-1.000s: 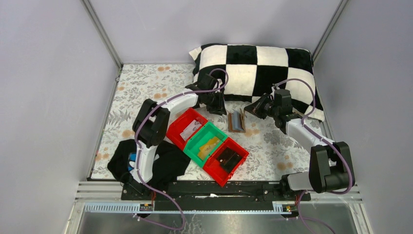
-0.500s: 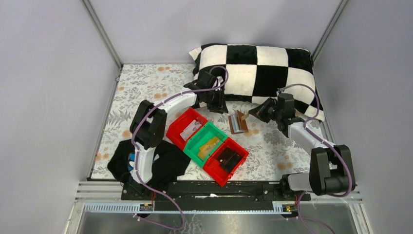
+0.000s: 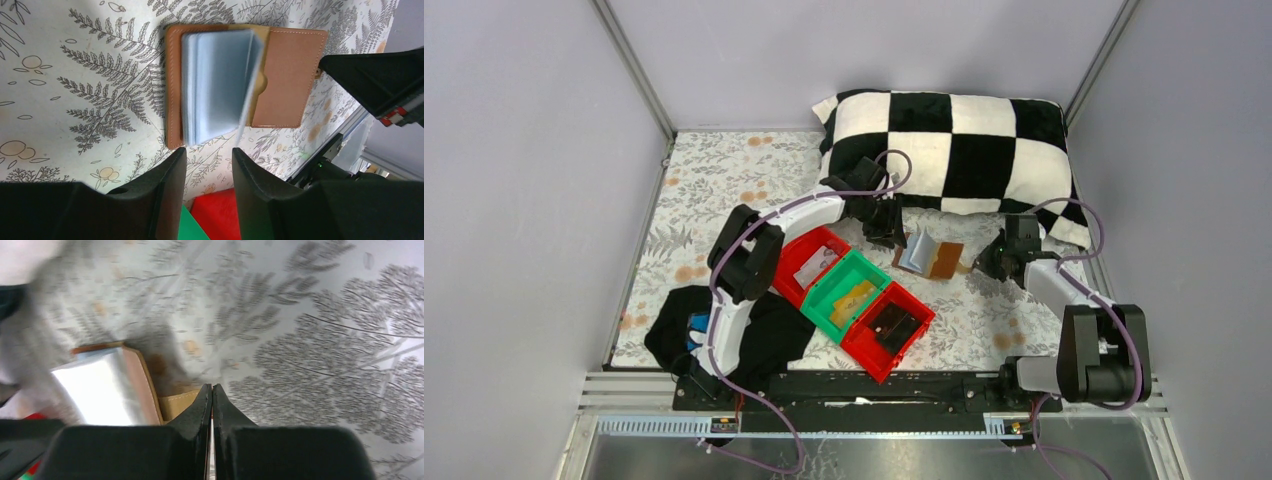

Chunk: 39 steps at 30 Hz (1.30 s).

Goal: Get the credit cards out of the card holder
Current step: Open the card holder at the center of the board.

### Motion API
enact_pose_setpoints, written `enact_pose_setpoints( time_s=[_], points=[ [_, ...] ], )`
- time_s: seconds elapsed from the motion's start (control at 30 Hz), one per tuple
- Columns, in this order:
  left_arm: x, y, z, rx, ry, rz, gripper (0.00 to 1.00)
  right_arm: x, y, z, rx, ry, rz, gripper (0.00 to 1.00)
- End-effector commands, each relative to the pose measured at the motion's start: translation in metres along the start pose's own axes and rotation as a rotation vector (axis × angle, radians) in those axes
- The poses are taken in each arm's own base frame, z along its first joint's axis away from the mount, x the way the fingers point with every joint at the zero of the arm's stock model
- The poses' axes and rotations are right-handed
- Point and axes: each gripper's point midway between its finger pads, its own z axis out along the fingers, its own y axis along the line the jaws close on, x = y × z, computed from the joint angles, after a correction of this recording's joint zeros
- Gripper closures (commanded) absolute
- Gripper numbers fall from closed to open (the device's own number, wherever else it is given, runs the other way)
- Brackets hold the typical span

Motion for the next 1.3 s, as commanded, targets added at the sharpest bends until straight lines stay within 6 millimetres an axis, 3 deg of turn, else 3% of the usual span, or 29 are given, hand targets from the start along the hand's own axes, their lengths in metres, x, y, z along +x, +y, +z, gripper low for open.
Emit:
enact_pose_setpoints(
  time_s=[0.0,0.17,0.2,0.3,0.47,0.67,0.93,1.27],
  points=[
    [-0.008,-0.017,-0.002,0.050,-0.008,0.039,0.57,0.012,-0.047,0.009,0.209,0.020,-0.010,1.00],
    [0.000,-0.029,0.007,0.086,0.024,0.054,0.56,0.010,-0.067,0.008,0.298,-0.018,-0.007,1.00],
    [0.000,-0.029,0.008,0.085,0.024,0.055,0.56,0.007,-0.067,0.005,0.307,-0.031,-0.016,0.96],
    [0.001,-0.034,0.010,0.091,0.026,0.062,0.56,-0.006,-0.065,-0.004,0.307,-0.082,-0.038,0.65],
    [0.000,-0.043,0.016,0.106,0.030,0.074,0.55,-0.025,-0.041,-0.022,0.206,-0.155,-0.063,0.46],
    [-0.003,-0.046,0.021,0.113,0.030,0.068,0.55,-0.039,0.013,-0.041,-0.020,-0.173,-0.066,0.42],
    [-0.006,-0.042,0.025,0.091,0.019,0.059,0.51,-0.030,0.077,-0.060,-0.321,-0.096,-0.072,0.41],
    [-0.003,-0.051,0.033,0.129,0.035,0.048,0.51,-0.012,0.123,-0.074,-0.467,-0.037,-0.142,0.41]
  ],
)
